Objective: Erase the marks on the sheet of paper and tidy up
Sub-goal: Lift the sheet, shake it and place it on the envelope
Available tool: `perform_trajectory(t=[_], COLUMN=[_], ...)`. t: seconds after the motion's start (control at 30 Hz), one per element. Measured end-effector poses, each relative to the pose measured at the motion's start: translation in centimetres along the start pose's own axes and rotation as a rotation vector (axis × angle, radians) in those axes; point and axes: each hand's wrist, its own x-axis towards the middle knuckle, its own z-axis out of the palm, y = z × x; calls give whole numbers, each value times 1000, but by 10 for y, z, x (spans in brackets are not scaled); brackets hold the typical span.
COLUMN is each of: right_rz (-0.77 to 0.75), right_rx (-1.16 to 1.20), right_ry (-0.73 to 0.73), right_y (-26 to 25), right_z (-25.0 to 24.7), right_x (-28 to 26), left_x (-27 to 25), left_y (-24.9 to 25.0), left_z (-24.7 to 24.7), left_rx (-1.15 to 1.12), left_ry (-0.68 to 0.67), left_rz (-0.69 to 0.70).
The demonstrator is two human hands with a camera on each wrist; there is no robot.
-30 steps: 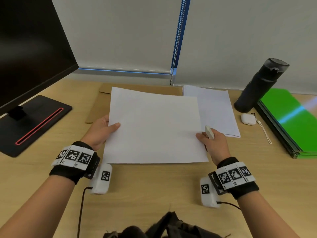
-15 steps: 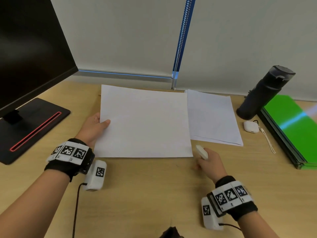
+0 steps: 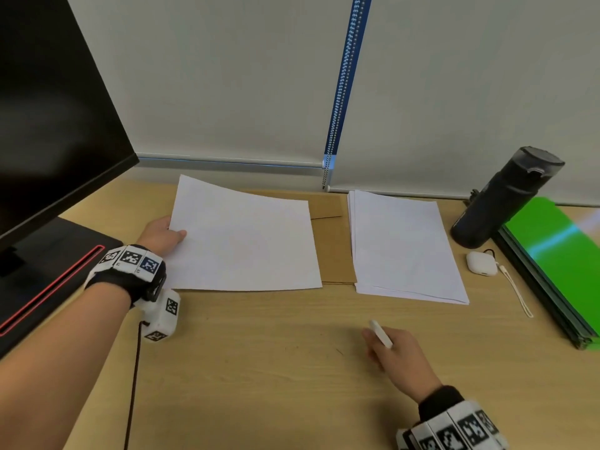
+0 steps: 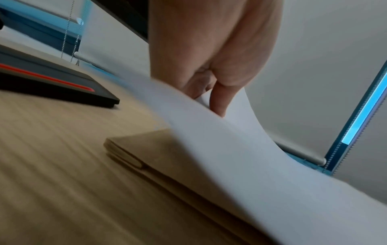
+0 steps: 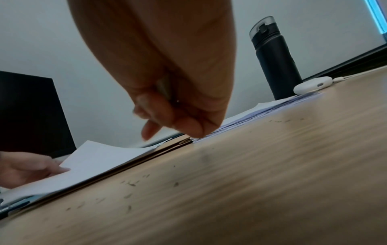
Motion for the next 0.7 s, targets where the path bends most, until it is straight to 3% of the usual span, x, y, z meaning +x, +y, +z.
perform_trajectory(t=[0.17,0.33,0.53,0.7], right_rz=[-31,11,91,136], right_rx=[-21,34,50,-53], right_ry=[-23,-39,-107,-116], right_y=[-8,-24,-46,-65], right_z=[1,-2,3,17], right_x=[5,23,62,96], left_x=[11,15,7,-16], left_y=[1,4,6,1], left_z=[3,6,9,9], left_rx=[148,146,208,244], left_ry=[18,51,110,58], left_rz=[1,62,207,294])
